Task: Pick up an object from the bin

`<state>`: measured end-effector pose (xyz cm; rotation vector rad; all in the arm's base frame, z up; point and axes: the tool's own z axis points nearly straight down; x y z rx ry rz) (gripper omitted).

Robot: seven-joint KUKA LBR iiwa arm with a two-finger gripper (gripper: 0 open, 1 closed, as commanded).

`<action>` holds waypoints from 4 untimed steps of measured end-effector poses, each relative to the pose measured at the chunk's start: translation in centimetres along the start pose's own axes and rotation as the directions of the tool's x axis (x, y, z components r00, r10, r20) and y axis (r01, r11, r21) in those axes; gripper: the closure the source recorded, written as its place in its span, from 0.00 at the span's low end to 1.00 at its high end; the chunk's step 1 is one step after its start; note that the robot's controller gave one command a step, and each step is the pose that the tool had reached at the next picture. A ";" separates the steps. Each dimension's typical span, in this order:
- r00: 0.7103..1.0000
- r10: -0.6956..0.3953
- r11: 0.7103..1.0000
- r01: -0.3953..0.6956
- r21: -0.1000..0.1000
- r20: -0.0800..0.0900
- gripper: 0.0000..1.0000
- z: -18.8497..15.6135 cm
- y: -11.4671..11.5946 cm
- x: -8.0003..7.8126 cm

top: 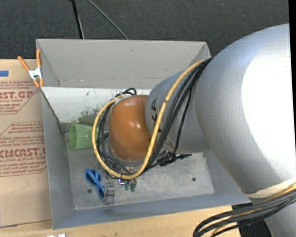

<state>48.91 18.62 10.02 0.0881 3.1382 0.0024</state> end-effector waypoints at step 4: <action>0.937 0.348 0.937 -0.348 0.000 -0.001 1.00 3.1 -0.3 0.8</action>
Offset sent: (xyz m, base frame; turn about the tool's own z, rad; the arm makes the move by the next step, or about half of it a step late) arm -0.0054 0.0075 -0.0002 0.0862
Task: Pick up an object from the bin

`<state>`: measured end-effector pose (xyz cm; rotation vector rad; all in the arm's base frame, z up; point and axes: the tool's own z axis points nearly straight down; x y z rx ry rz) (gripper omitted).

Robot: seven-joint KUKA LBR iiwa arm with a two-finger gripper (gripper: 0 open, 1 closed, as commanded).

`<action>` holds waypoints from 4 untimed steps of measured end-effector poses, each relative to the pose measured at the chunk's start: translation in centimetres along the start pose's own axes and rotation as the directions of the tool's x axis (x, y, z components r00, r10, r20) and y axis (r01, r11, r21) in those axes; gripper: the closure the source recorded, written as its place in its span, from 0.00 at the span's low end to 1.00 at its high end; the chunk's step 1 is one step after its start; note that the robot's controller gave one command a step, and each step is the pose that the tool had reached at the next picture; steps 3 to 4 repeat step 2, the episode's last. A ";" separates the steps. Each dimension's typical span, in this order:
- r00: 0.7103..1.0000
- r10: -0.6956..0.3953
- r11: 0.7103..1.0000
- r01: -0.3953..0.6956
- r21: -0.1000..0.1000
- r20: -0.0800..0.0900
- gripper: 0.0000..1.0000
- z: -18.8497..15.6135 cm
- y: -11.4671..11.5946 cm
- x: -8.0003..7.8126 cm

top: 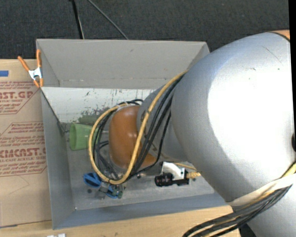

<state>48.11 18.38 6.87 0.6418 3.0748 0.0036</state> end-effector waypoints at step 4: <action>1.000 -0.001 1.000 0.001 -0.002 0.004 1.00 -9.0 0.2 -0.1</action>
Offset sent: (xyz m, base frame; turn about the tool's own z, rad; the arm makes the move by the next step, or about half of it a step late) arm 0.0000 -0.0002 0.0295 0.0000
